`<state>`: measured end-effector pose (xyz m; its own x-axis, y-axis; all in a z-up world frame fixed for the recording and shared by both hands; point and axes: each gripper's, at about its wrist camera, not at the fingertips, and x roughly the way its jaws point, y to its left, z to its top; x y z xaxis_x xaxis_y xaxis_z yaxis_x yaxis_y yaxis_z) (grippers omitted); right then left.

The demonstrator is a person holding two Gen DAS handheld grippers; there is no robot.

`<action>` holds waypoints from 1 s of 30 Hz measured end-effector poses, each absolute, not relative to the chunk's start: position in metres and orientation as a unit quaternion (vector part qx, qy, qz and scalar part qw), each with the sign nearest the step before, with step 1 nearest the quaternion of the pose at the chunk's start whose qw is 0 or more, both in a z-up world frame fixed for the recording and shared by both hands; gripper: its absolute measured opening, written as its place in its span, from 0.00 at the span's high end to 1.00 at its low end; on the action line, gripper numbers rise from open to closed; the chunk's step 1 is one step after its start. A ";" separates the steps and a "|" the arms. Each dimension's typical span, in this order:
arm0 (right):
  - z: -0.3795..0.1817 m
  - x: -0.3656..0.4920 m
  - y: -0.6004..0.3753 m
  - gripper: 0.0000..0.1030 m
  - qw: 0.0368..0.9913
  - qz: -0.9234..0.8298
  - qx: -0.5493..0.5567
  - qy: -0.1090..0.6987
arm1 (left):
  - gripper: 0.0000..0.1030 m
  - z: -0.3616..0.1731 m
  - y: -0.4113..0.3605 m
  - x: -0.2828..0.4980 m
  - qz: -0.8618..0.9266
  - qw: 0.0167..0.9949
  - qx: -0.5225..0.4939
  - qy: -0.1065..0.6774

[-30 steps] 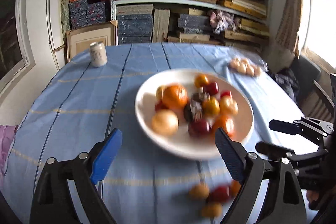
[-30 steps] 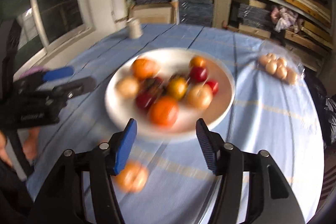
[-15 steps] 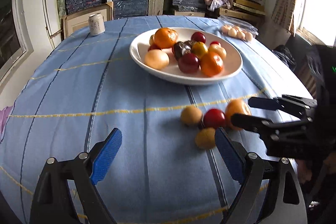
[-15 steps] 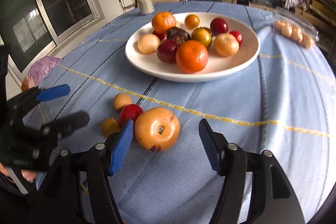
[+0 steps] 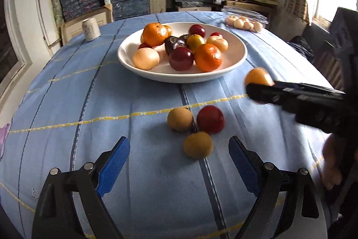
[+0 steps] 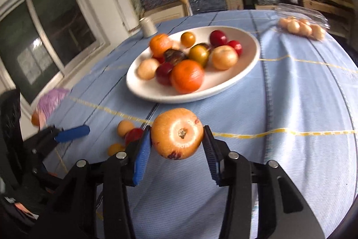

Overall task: Organize fruits
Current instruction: 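Return to the cloth and grasp the pale orange fruit with the right tool, then grasp the small olive-green fruit with the left tool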

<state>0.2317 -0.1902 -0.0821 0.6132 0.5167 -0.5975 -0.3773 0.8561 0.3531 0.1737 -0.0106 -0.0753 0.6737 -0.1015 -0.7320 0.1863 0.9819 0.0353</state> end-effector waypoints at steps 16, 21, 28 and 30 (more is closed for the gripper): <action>-0.077 0.222 -0.191 0.57 0.899 0.258 0.085 0.342 | 0.71 -0.083 -0.015 0.182 -0.093 0.904 0.031 0.415; -0.076 0.220 -0.190 0.57 0.899 0.261 0.083 0.342 | 0.72 -0.074 -0.020 0.170 -0.094 0.914 0.050 0.390; -0.077 0.219 -0.190 0.57 0.900 0.260 0.084 0.341 | 0.72 -0.080 -0.013 0.172 -0.102 0.908 0.028 0.404; -0.077 0.220 -0.190 0.57 0.900 0.259 0.085 0.341 | 0.72 -0.078 -0.012 0.170 -0.102 0.910 0.027 0.400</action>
